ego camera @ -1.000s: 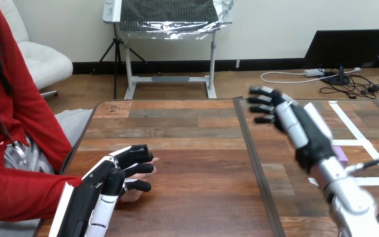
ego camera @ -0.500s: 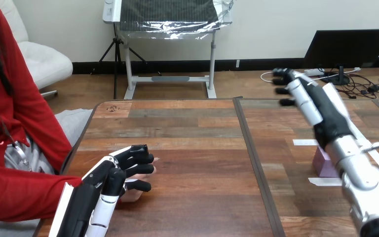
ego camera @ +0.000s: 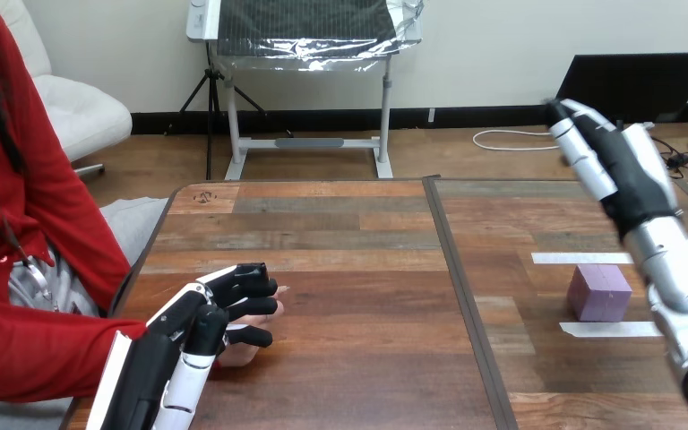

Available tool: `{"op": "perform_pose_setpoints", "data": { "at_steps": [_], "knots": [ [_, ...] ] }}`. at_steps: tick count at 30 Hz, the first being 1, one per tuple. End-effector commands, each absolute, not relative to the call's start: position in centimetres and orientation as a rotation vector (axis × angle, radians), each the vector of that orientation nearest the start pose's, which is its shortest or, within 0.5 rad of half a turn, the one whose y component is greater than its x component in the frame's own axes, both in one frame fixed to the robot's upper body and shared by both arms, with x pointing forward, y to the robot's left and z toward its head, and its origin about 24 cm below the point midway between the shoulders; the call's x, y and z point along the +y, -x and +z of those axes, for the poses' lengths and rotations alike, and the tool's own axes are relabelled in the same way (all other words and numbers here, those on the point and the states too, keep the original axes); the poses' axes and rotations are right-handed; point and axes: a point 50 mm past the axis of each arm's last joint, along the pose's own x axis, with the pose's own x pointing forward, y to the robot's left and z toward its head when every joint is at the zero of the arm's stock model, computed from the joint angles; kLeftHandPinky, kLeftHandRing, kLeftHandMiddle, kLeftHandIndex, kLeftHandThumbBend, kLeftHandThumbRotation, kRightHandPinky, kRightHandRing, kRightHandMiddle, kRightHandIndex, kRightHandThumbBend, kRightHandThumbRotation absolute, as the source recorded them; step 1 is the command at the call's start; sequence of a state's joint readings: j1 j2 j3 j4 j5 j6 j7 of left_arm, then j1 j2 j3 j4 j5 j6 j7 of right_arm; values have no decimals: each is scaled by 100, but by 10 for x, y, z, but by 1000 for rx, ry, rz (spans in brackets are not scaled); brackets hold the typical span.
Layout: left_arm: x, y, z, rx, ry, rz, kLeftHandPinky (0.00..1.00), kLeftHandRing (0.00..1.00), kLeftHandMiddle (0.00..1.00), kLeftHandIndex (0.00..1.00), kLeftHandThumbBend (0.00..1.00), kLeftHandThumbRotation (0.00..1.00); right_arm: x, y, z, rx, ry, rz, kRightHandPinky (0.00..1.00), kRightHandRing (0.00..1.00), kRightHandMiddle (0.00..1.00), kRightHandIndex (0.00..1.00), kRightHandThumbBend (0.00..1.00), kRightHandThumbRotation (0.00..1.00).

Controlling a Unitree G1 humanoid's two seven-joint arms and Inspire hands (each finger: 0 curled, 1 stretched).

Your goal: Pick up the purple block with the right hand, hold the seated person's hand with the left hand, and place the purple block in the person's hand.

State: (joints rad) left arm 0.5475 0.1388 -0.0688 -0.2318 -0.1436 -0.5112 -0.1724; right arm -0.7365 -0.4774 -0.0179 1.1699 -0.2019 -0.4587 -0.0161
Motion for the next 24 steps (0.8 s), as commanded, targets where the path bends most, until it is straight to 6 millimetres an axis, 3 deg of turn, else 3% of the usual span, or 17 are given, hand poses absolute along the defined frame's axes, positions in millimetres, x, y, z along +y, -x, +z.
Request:
{"op": "perform_pose_setpoints", "data": {
  "at_steps": [1,9,24],
  "knots": [
    [170,-150,57,-307,-1,-123,58,70,71,70,64,89,-277,-379,133,-100,685,-149,82,90,92,91,56,100],
    [169,-150,58,-307,1,-130,59,69,71,70,62,87,-288,-377,129,-10,797,-169,77,89,94,92,64,100],
    [169,-150,58,-318,-3,-137,58,69,71,71,61,88,-300,-372,115,145,889,-156,79,93,97,97,64,100]
  ]
}}
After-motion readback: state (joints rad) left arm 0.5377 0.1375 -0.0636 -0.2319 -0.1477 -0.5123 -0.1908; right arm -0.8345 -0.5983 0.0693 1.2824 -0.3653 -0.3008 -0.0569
